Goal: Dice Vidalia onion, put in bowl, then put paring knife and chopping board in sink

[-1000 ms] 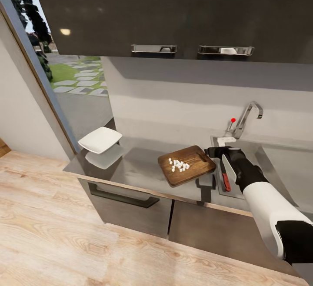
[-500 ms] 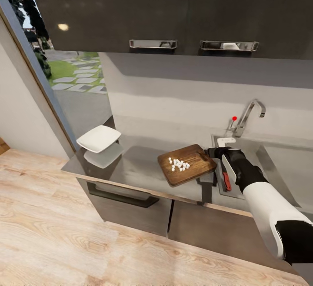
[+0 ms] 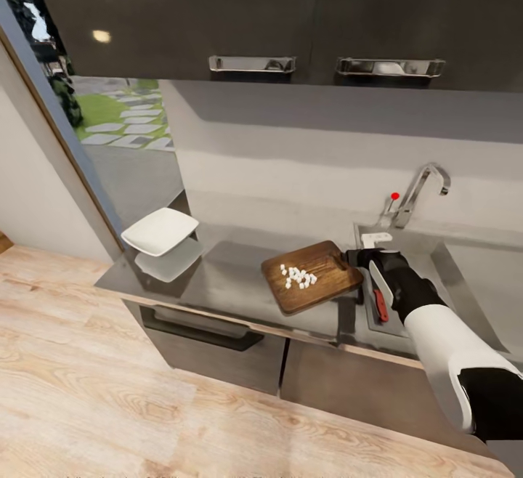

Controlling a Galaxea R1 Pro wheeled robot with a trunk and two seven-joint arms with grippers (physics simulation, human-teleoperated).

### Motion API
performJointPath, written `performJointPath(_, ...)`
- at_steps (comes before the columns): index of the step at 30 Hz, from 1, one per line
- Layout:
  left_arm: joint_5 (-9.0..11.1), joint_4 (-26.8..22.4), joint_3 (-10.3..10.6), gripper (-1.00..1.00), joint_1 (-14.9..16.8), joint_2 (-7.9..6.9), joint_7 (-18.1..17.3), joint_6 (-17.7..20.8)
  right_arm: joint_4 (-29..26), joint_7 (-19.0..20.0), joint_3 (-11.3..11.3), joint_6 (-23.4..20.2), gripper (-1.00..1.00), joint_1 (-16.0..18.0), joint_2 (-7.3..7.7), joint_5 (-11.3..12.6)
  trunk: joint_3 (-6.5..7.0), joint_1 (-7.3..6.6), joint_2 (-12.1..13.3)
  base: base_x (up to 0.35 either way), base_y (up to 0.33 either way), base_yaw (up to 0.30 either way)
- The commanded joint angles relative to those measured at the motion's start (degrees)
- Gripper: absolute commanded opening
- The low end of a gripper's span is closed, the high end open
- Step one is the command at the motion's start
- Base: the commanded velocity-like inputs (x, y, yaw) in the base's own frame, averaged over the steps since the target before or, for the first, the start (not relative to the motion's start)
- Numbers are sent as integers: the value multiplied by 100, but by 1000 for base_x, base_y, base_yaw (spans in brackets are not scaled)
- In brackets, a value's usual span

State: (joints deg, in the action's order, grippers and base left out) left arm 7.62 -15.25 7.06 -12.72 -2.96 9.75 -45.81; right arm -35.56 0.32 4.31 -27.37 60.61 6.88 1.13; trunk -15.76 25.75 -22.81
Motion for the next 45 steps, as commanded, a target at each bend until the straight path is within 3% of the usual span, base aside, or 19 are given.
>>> performJointPath(1,55,-13,50,100,-3,-4,18,-7,-8,3,26,-32,100,3,7,10,-19,4,-11,67,-74,0)
performJointPath(28,55,-13,50,100,-3,-4,18,-7,-4,3,33,-32,100,3,-6,18,-260,4,-11,5,-5,0)
performJointPath(35,55,-13,50,100,-3,-3,18,-7,1,-13,35,-32,100,3,-124,3,-271,4,-11,0,0,0)
performJointPath(45,52,-16,50,100,-2,-3,18,-10,68,-10,33,-31,100,3,-137,-14,-271,4,-10,0,0,0)
